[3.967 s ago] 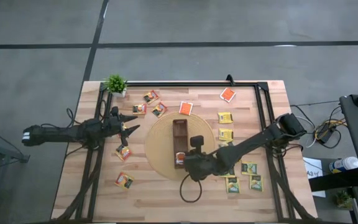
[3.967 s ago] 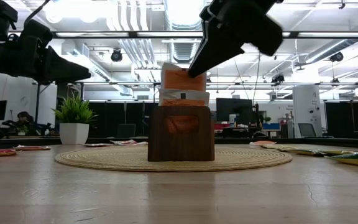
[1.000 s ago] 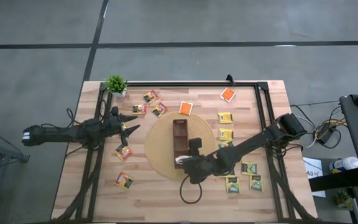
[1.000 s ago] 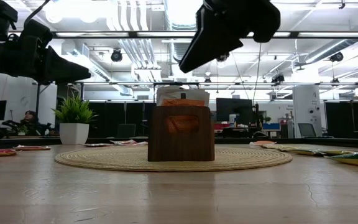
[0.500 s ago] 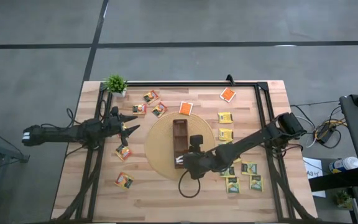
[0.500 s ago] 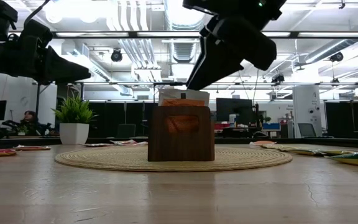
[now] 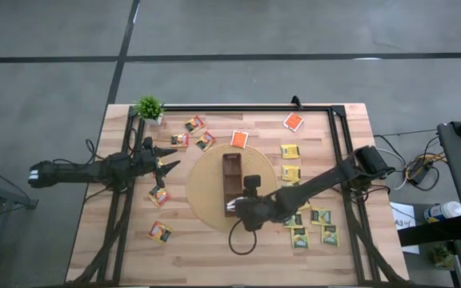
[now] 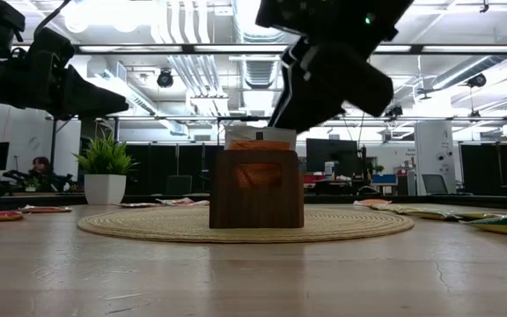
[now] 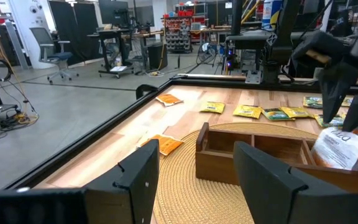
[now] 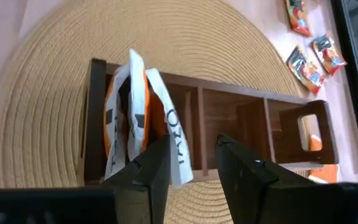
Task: Pick & Place Tea
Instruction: Put the middle white tea bag into the bottom section of the wooden organizer, then put the left white tea bag into the bottom section of the wooden organizer
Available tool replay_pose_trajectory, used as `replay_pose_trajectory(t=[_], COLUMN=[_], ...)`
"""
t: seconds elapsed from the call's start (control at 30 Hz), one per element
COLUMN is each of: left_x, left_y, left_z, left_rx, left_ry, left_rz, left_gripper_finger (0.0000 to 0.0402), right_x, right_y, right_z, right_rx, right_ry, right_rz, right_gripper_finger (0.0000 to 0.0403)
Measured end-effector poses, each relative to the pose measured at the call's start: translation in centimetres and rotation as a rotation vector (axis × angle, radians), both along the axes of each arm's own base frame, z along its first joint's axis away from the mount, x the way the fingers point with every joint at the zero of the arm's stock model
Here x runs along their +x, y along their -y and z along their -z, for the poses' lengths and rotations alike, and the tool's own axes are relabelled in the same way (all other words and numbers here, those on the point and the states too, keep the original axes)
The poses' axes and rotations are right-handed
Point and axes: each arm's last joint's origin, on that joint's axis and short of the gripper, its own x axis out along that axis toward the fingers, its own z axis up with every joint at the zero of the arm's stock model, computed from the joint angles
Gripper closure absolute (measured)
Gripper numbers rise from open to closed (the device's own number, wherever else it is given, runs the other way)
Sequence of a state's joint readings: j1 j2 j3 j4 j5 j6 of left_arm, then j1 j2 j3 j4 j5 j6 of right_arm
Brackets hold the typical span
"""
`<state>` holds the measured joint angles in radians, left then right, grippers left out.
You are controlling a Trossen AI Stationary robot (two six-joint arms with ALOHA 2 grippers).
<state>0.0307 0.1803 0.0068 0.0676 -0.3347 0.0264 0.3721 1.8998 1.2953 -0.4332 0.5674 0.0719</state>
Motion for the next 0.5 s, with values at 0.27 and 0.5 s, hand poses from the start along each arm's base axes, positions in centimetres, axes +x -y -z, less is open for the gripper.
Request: replay_pose_trajectory(t=[0.27, 0.5], left_x=[0.0, 0.0], left_y=[0.0, 0.0], left_z=[0.0, 0.0], left_rx=[0.0, 0.0], left_ry=[0.0, 0.0], left_rz=[0.0, 0.0], left_gripper_finger=[0.0199, 0.0199], right_x=[0.1, -0.2], right_y=[0.0, -0.2], right_z=[0.3, -2.1], right_rx=[-0.019, 0.006], right_ry=[-0.016, 0.052], right_rz=[-0.017, -0.019], right_gripper_finger=[0.0274, 0.0286])
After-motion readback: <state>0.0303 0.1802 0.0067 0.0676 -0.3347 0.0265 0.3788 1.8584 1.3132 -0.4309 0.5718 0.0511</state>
